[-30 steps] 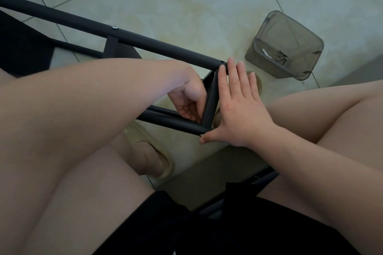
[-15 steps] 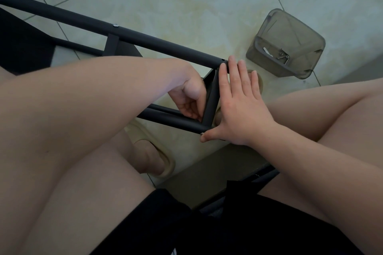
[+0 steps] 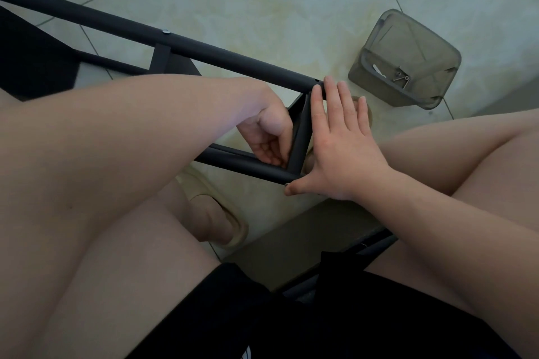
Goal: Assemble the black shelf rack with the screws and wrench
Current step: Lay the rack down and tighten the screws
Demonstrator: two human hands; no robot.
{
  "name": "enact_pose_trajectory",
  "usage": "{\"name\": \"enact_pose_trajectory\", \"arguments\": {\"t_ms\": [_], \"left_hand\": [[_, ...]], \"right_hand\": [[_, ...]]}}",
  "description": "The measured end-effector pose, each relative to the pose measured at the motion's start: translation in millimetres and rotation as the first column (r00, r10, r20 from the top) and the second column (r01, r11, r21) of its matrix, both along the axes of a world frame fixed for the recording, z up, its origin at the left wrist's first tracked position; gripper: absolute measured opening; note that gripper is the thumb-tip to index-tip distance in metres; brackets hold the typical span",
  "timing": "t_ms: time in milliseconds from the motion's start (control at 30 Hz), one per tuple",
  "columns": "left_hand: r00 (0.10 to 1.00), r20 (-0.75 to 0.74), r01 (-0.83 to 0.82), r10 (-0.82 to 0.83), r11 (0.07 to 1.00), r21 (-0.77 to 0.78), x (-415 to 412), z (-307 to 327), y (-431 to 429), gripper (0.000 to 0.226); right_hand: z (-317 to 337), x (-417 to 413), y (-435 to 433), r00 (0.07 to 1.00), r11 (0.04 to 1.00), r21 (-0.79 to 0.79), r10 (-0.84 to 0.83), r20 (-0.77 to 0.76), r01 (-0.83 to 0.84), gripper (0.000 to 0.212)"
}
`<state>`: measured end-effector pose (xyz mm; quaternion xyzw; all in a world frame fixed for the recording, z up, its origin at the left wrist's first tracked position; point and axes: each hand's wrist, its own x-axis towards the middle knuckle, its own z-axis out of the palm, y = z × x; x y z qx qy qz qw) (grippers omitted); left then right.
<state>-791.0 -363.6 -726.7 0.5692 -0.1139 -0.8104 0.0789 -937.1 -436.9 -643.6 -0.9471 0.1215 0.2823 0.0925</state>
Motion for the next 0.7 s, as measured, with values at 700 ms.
{"name": "enact_pose_trajectory", "arguments": {"t_ms": [700], "left_hand": [[0.996,0.048,0.079,-0.077,0.996,-0.035,-1.4,-3.4,1.1,0.013]], "right_hand": [[-0.4,-2.4,1.7,0.999,1.0,-0.022,0.016,0.035,-0.015,0.161]]}}
